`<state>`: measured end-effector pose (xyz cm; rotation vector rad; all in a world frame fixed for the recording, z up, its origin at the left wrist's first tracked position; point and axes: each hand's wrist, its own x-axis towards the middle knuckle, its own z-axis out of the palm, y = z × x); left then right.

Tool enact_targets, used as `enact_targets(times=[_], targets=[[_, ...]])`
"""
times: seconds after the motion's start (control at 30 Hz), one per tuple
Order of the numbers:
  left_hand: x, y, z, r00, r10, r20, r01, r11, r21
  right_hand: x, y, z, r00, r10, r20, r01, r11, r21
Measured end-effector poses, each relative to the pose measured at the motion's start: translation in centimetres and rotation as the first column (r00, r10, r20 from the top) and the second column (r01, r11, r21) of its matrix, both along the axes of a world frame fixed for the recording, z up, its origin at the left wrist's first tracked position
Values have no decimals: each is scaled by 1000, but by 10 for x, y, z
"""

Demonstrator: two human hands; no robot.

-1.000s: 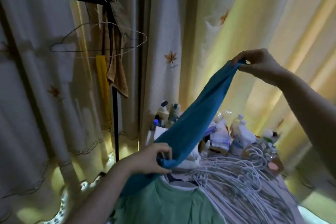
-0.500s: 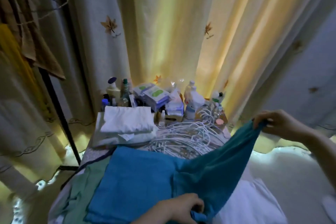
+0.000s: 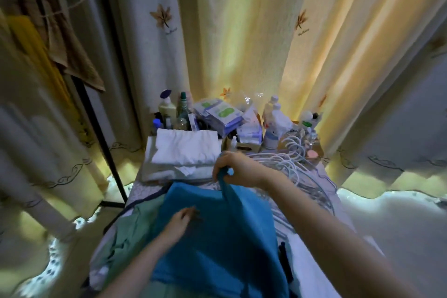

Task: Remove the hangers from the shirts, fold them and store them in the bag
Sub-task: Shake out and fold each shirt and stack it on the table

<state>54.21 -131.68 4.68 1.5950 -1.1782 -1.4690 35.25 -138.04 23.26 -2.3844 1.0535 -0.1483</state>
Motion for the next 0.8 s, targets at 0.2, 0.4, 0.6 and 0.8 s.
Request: enact_targets(times=[0.2, 0.4, 0.6, 0.8], targets=[[59, -6, -26, 938, 305, -163, -228, 901, 369, 50, 0, -82, 992, -95, 85, 72, 967, 244], [60, -20, -34, 979, 158, 131, -189, 941, 281, -55, 17, -160, 637, -759, -137, 756, 579, 305], [44, -59, -15, 991, 49, 126, -43, 998, -55, -90, 48, -201, 485, -718, -499, 874, 389, 290], [54, -82, -18, 954, 107, 281, -38, 970, -240, -82, 52, -209, 433, -771, -466, 898, 328, 291]])
